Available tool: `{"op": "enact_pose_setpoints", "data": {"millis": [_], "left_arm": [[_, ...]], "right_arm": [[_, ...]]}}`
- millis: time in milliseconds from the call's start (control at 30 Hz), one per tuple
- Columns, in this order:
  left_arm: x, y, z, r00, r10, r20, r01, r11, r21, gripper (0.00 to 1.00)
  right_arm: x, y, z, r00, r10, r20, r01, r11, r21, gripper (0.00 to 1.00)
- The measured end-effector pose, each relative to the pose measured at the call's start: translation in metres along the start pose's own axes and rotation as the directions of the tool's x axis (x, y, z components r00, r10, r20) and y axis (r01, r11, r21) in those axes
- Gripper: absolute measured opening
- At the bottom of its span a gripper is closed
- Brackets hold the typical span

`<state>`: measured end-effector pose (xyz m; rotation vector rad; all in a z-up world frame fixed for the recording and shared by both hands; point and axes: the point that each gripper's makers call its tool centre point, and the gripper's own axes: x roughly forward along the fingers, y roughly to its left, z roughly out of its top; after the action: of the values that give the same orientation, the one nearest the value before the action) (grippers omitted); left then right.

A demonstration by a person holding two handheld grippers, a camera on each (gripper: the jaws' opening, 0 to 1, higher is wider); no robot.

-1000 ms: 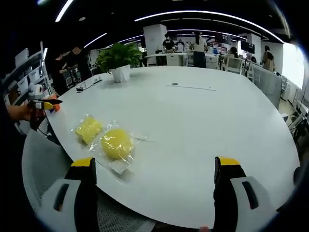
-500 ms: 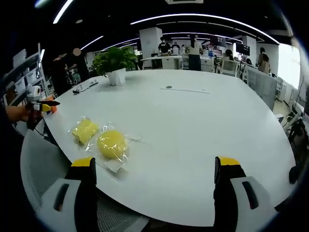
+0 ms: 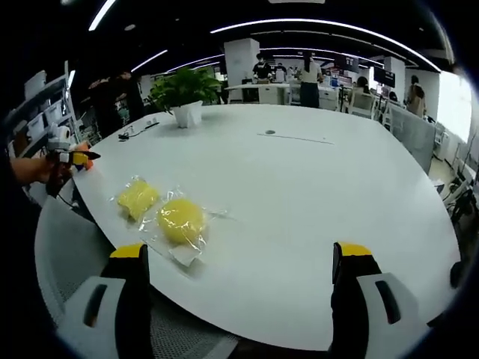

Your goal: Compare the silicone blocks by pressing each to a similar depth, holding the contact briefly, and releasing to observe deformation and rebound differences across the visible hardness samples.

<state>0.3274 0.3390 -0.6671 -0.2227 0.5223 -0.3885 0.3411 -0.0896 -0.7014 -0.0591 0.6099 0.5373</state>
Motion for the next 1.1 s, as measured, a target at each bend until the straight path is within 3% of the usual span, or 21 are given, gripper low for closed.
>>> {"op": "enact_pose_setpoints", "data": {"millis": [300,633,700,900,967,1000,1033,1100], "left_arm": [[0.006,0.006,0.004,1.0,-0.004,-0.006,0.004,0.998,-0.063,0.96],[0.031,0.02,-0.003,0.998,0.0,-0.066,-0.004,0.998,-0.068,1.0],[0.034,0.02,-0.006,0.996,-0.01,-0.091,0.001,0.996,-0.094,1.0],[0.036,0.013,-0.014,0.989,-0.052,-0.136,0.036,0.992,-0.117,0.99],[0.037,0.011,-0.014,0.989,-0.065,-0.136,0.045,0.988,-0.146,0.94],[0.037,0.01,-0.018,0.986,-0.071,-0.153,0.04,0.979,-0.198,0.92],[0.04,0.009,-0.015,0.988,-0.079,-0.13,0.046,0.969,-0.241,0.92],[0.042,0.005,-0.013,0.99,-0.09,-0.111,0.061,0.968,-0.243,0.94]], "right_arm": [[0.002,0.001,0.003,1.0,-0.006,0.006,0.007,1.0,-0.018,0.97],[0.016,0.019,-0.001,0.999,0.031,-0.007,-0.031,1.0,0.002,0.96],[0.019,0.03,-0.003,0.996,0.089,-0.012,-0.089,0.996,0.024,0.96],[0.024,0.035,0.003,0.996,0.089,-0.005,-0.089,0.995,0.037,0.96],[0.026,0.036,0.003,0.996,0.087,-0.005,-0.087,0.996,0.037,0.96],[0.027,0.036,0.004,0.996,0.087,-0.006,-0.086,0.996,0.039,0.96],[0.028,0.036,0.004,0.996,0.085,-0.007,-0.085,0.996,0.038,0.96],[0.029,0.034,0.004,0.997,0.076,-0.011,-0.076,0.997,0.029,0.96]]}}
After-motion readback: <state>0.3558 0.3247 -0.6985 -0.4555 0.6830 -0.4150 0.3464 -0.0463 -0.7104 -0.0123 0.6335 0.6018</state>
